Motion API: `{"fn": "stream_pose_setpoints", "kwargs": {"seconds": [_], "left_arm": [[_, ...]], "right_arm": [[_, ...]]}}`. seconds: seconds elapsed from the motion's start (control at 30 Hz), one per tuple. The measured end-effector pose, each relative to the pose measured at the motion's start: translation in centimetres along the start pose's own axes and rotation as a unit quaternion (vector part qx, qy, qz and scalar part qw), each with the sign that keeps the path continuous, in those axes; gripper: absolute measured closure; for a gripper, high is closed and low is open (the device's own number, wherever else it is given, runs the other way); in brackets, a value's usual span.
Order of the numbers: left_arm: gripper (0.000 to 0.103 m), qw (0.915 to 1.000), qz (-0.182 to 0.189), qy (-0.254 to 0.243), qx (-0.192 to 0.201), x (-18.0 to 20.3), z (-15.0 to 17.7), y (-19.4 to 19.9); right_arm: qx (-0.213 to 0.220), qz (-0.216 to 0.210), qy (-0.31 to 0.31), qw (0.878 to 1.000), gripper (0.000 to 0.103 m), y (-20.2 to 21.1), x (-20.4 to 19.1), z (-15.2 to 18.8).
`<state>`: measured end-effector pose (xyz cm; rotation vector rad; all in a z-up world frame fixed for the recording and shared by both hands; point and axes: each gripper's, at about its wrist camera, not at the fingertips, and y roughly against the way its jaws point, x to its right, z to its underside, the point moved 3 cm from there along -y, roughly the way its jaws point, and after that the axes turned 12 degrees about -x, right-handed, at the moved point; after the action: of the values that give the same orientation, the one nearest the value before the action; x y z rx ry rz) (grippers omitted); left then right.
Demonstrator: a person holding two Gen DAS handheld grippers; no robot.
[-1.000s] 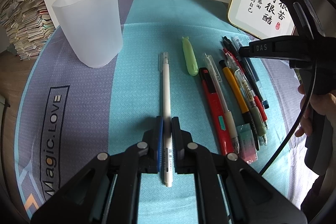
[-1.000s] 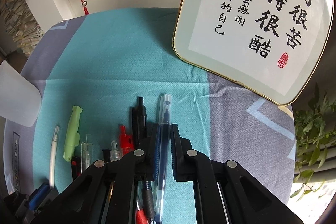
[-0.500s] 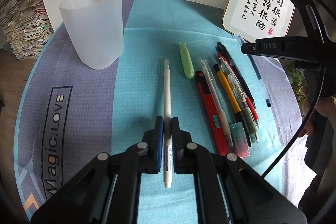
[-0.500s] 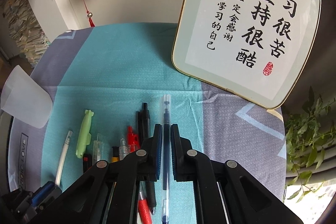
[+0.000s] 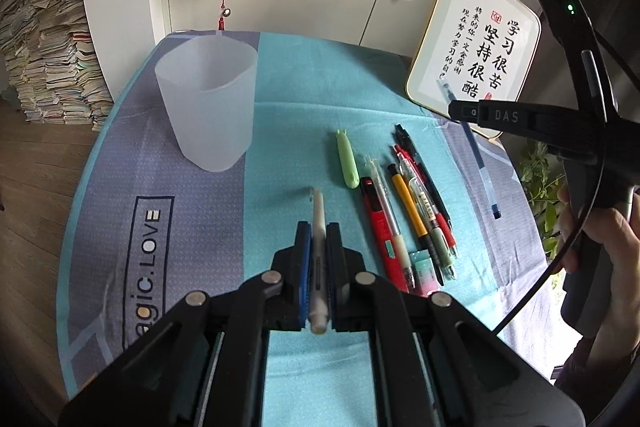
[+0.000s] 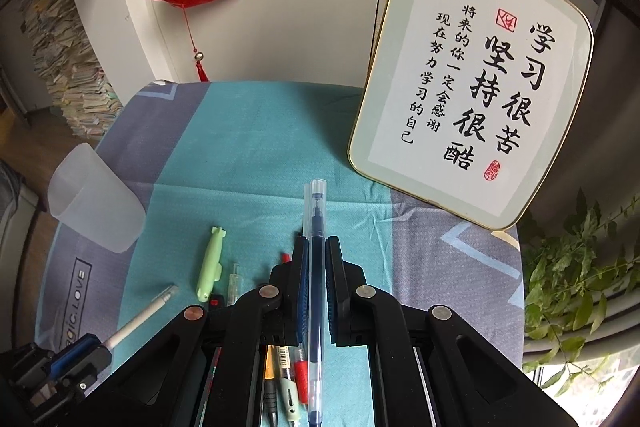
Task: Organize stationery
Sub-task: 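Carry the white pen with the left tool into the frosted cup while the right tool lifts the blue pen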
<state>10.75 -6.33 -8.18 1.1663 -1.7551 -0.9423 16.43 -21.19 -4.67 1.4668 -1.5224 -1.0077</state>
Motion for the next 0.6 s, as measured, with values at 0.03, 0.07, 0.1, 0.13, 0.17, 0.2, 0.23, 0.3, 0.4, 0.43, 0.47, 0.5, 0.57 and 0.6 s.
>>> {"fn": "stream_pose_setpoints", "kwargs": {"seconds": [0.03, 0.07, 0.1, 0.13, 0.17, 0.2, 0.23, 0.3, 0.4, 0.43, 0.47, 0.5, 0.57, 0.6], "left_arm": [[0.098, 1.0, 0.006, 0.002, 0.001, -0.1, -0.1, 0.5], [0.098, 1.0, 0.007, 0.002, 0.004, -0.3, -0.3, 0.9], [0.098, 1.0, 0.004, 0.002, 0.009, -0.4, -0.3, 1.3], [0.098, 0.9999, 0.0, 0.002, 0.015, -0.5, -0.4, 1.9], [0.098, 0.9998, -0.002, 0.003, 0.019, -0.6, -0.5, 2.3], [0.098, 0.9997, 0.0, 0.004, 0.023, -0.6, -0.7, 2.7], [0.098, 0.9997, 0.002, 0.005, 0.026, -0.7, -0.8, 3.1], [0.098, 0.9994, 0.0, 0.005, 0.033, -1.0, -0.8, 4.0], [0.098, 0.999, -0.005, 0.005, 0.044, -1.4, -0.9, 5.3], [0.098, 0.9989, -0.005, 0.004, 0.047, -1.6, -1.0, 5.8], [0.098, 0.9987, -0.006, 0.003, 0.05, -1.7, -1.1, 6.2], [0.098, 0.9986, -0.004, 0.003, 0.052, -1.9, -1.2, 6.5], [0.098, 0.9983, -0.005, 0.003, 0.058, -2.3, -1.8, 7.3], [0.098, 0.9979, -0.008, 0.003, 0.064, -2.5, -2.1, 7.9]], "right_arm": [[0.002, -0.003, 0.001, 1.0, 0.097, 0.3, -0.3, -0.1], [0.004, -0.006, 0.002, 1.0, 0.097, 0.6, -0.7, -0.2], [0.007, -0.008, 0.005, 1.0, 0.097, 1.0, -0.9, -0.2], [0.01, -0.01, 0.007, 1.0, 0.097, 1.4, -1.3, -0.2], [0.013, -0.013, 0.01, 1.0, 0.097, 1.8, -1.6, -0.2], [0.015, -0.016, 0.012, 1.0, 0.097, 2.2, -2.0, -0.2], [0.019, -0.02, 0.013, 1.0, 0.097, 2.5, -2.4, -0.3], [0.025, -0.032, 0.016, 0.999, 0.097, 3.2, -3.1, -0.4], [0.032, -0.052, 0.023, 0.998, 0.097, 4.1, -4.6, -0.7], [0.033, -0.057, 0.028, 0.997, 0.097, 4.4, -5.1, -0.8], [0.034, -0.062, 0.032, 0.997, 0.097, 4.6, -5.8, -0.9], [0.035, -0.068, 0.037, 0.996, 0.097, 4.9, -6.4, -0.9], [0.039, -0.075, 0.045, 0.995, 0.097, 5.3, -7.4, -1.0], [0.042, -0.075, 0.047, 0.995, 0.097, 5.6, -7.9, -1.0]]}}
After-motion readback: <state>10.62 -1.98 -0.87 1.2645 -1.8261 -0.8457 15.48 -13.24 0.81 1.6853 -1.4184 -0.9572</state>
